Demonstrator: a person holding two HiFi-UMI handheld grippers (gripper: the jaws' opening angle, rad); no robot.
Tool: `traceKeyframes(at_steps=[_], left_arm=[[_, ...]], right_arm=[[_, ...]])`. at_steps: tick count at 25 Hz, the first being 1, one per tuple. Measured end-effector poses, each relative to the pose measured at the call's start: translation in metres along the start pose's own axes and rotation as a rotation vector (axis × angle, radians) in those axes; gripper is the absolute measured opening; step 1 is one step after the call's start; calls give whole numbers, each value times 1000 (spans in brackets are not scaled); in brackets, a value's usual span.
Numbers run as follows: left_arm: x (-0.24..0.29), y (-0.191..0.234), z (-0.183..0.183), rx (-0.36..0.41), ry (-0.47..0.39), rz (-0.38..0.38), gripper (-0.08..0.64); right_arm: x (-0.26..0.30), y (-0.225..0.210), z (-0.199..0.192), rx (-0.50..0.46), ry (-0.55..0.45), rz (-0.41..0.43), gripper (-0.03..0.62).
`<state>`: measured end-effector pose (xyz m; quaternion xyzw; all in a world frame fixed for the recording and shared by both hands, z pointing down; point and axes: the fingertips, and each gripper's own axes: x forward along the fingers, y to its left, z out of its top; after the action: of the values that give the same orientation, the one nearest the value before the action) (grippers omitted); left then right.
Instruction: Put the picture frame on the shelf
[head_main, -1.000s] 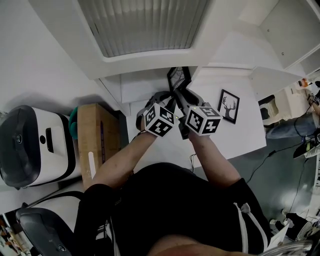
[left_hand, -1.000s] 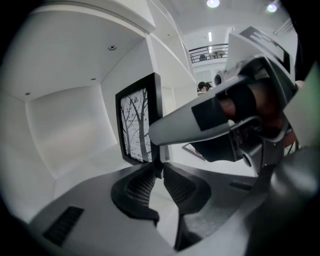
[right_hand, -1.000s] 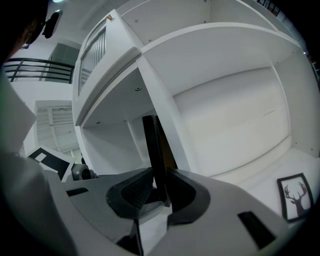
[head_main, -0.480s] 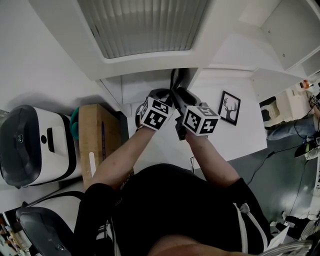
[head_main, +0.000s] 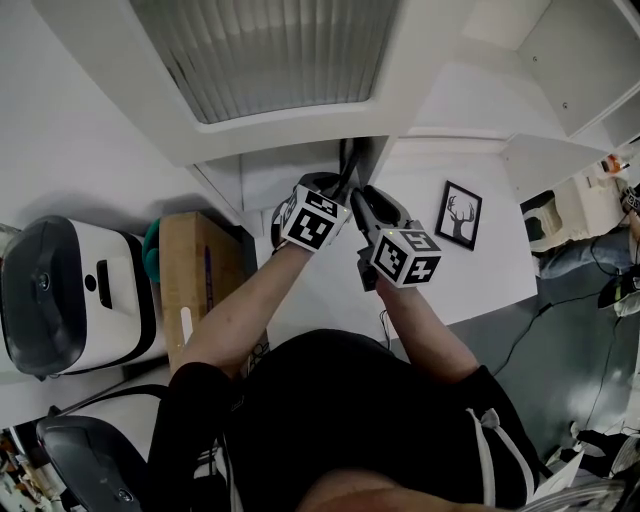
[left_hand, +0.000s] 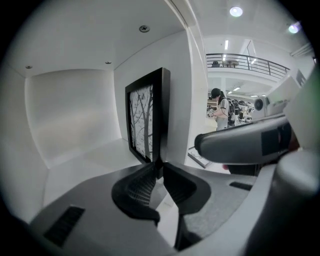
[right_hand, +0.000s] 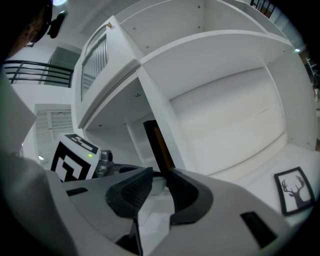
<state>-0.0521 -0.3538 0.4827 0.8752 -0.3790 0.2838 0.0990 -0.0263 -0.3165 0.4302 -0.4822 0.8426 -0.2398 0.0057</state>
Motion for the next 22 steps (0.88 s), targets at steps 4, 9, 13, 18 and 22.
traceKeyframes(at_steps=[4,9,13,18,22], left_arm=[[4,4,5,-16,5,-5,52],[10,6,14,-10,8,-4,52],[14,6,15,-9,13,-5,52],[15,1,20,20,6,-14,52],[15,-4,26,63,-6,-32,52]], right_arm=[[-19,-5,-16,5,12,-6,95],[-32,-15,-37,21,50,-15,95],[-37,-20,-45,29,70,-18,95],[-39,-20,-45,19,74,-11,95],[-38,-15,-45,3,78,2,95]])
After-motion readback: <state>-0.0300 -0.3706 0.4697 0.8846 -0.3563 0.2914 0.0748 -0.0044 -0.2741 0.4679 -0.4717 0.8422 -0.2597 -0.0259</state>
